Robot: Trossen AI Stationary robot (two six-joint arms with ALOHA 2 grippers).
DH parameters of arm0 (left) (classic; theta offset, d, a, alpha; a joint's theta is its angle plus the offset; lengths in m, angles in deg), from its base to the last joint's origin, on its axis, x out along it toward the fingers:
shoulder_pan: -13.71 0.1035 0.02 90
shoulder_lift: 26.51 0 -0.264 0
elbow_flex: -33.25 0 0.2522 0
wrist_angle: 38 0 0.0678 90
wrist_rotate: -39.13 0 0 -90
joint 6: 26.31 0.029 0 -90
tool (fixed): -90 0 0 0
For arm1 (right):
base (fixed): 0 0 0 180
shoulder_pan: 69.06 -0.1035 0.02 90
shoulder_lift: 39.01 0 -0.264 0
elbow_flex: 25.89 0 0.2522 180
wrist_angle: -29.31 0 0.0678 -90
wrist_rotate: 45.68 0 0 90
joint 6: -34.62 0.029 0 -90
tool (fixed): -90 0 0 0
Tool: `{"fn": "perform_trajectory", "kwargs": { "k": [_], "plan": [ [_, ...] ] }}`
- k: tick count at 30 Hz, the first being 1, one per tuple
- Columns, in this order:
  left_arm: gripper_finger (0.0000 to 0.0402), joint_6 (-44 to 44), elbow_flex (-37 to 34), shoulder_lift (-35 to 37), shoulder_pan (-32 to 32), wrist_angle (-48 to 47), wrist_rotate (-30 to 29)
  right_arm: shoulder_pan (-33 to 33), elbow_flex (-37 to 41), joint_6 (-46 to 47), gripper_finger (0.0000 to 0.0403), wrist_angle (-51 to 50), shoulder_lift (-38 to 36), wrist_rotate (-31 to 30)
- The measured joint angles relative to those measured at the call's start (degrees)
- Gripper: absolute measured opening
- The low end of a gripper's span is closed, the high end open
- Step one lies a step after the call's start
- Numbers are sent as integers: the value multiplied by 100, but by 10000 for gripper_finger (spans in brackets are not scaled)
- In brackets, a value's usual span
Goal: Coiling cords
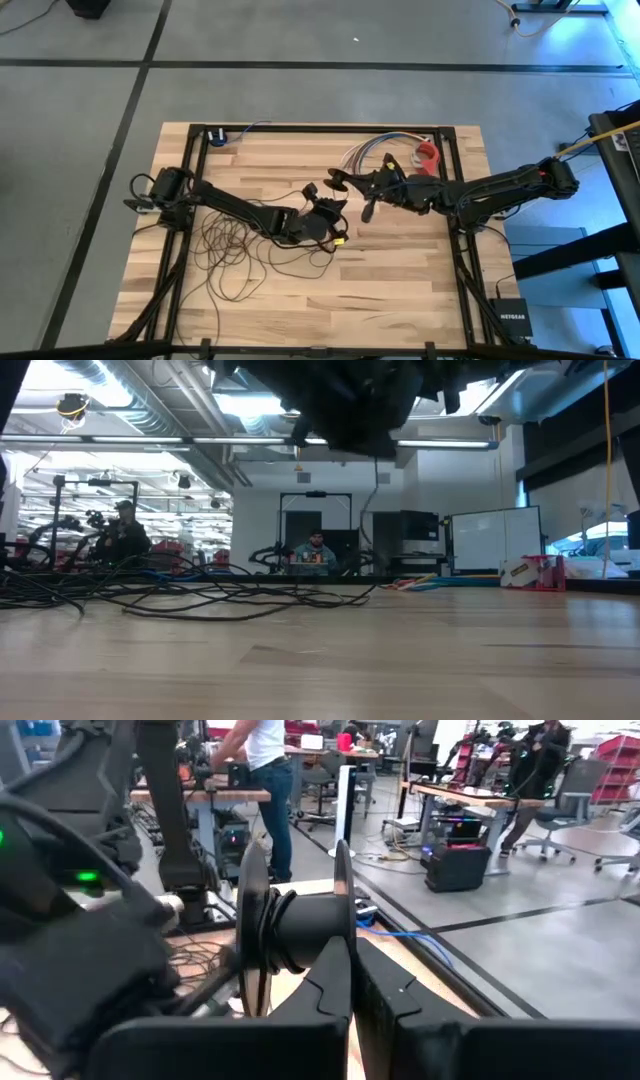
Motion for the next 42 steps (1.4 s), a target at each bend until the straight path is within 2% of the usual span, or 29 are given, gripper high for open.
{"fn": "perform_trajectory", "kwargs": {
  "k": [9,15,22,28,39,42],
  "plan": [
    [0,-560,-4,-67,63,-1161,-90,-3,-166,0,2,-775,-328,198],
    [0,-847,-4,-61,103,-1799,-350,-94,-210,8,2,-1457,-520,345],
    [0,-991,-6,219,59,-2758,-422,-92,-210,1,2,-2457,-591,345],
    [0,-689,-4,625,20,-2919,-67,-92,-209,0,2,-2929,-591,346],
    [0,-757,-4,1167,253,-2944,-58,-92,-208,-4,2,-3247,-589,947],
    [0,-726,-4,1266,259,-2801,-51,-92,-208,-2,2,-3256,-553,875]
  ]
}}
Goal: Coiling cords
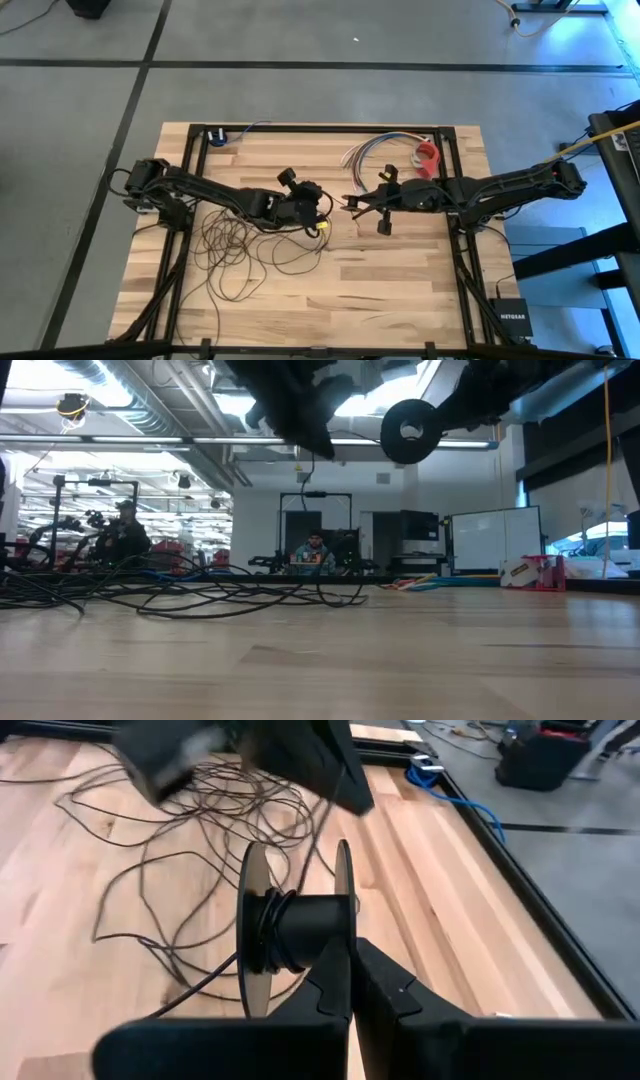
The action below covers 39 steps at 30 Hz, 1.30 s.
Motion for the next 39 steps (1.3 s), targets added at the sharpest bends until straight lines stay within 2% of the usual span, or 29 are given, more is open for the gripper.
{"fn": "perform_trajectory", "kwargs": {
  "k": [7,13,18,21,30,36,39],
  "plan": [
    [0,309,0,108,-193,1150,314,15,59,26,2,260,455,-488],
    [0,581,0,49,-270,2172,891,15,59,-1,3,1209,817,-1251],
    [0,612,2,-216,-263,2705,1094,69,59,-152,3,2094,1055,-1436],
    [0,565,2,-405,-256,2745,1295,128,61,-157,2,2374,1070,-1461],
    [0,534,2,-907,-273,2653,1295,134,59,-170,3,2808,801,-1193],
    [0,408,2,-983,-211,2343,1153,127,59,-146,2,2761,592,-1054],
    [0,257,4,-983,-193,1905,839,127,59,-142,2,2701,488,-990]
  ]
}}
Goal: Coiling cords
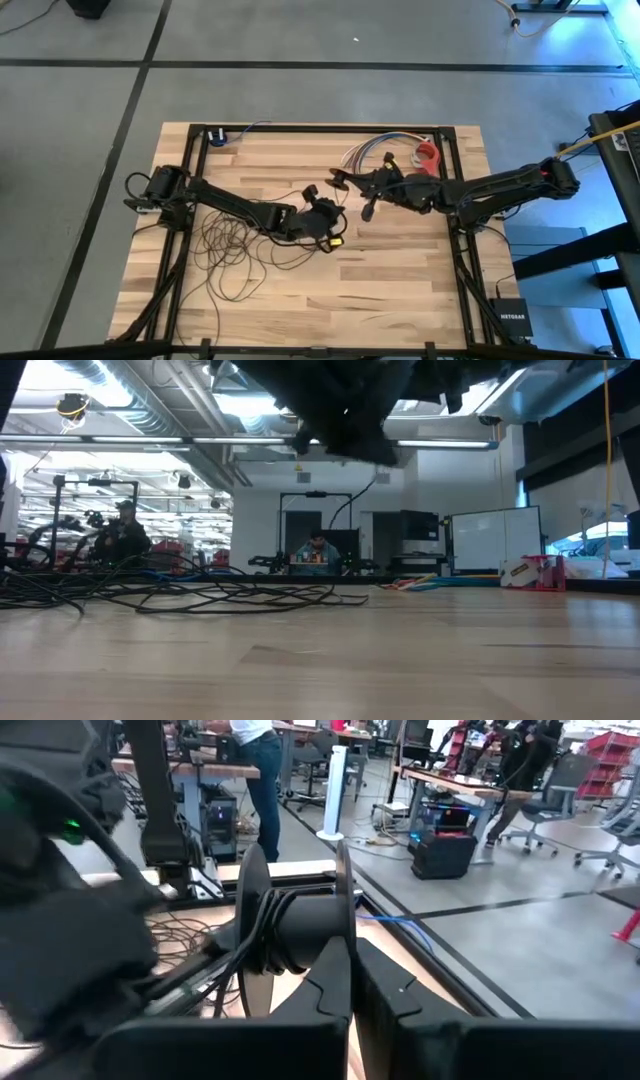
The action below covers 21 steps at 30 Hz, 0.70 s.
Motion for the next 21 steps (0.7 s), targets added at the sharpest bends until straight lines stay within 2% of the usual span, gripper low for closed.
{"fn": "perform_trajectory", "kwargs": {
  "k": [5,12,21],
  "plan": [
    [0,-297,0,-2,24,-698,-177,0,-2,16,2,-241,-177,0],
    [0,-312,0,-4,63,-1120,-181,0,-4,29,2,-523,-204,100],
    [0,-412,0,-4,52,-1041,-163,0,-4,15,2,-492,-204,100]
  ]
}}
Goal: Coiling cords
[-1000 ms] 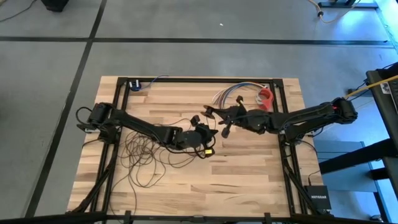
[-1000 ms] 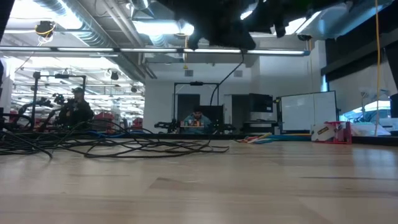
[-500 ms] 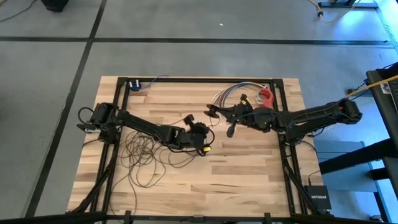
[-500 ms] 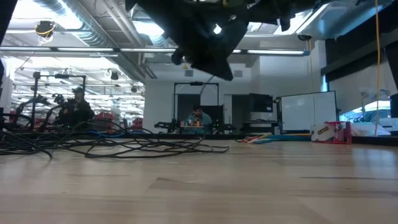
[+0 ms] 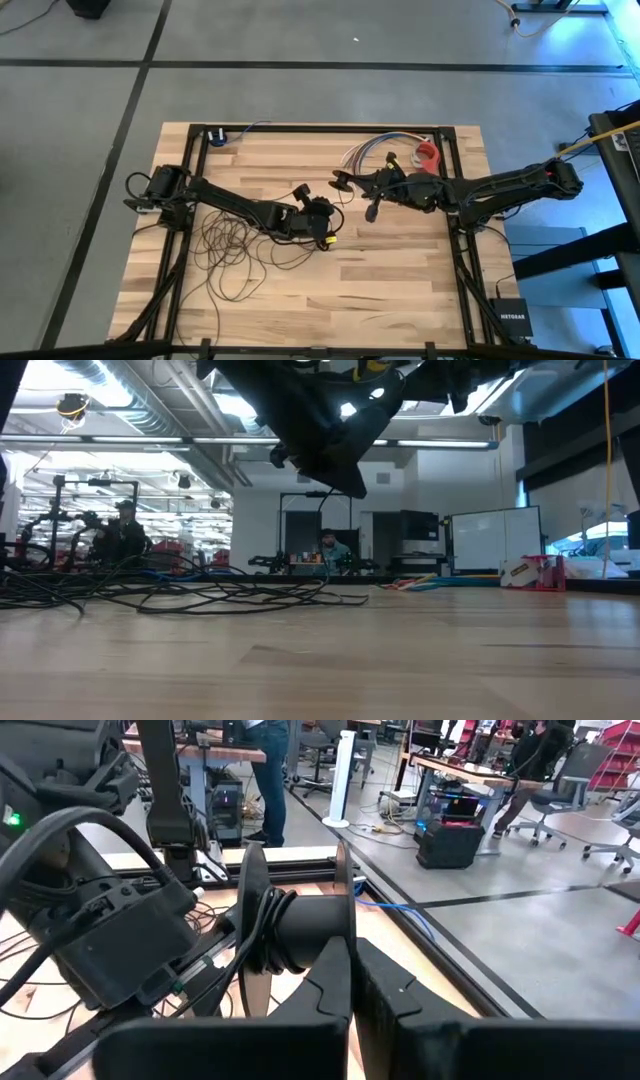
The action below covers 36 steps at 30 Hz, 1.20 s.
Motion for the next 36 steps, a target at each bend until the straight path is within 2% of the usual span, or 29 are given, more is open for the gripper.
{"fn": "perform_trajectory", "kwargs": {
  "k": [5,17,24,36],
  "plan": [
    [11,133,0,0,0,149,109,0,0,-2,2,-16,0,-6],
    [71,618,-2,0,0,187,204,0,0,-22,2,-47,0,-9],
    [75,1059,-2,16,-19,173,296,2,0,-24,2,-65,0,-4],
    [69,1030,-7,125,-199,-161,332,0,-2,-26,2,-102,0,4]
  ]
}}
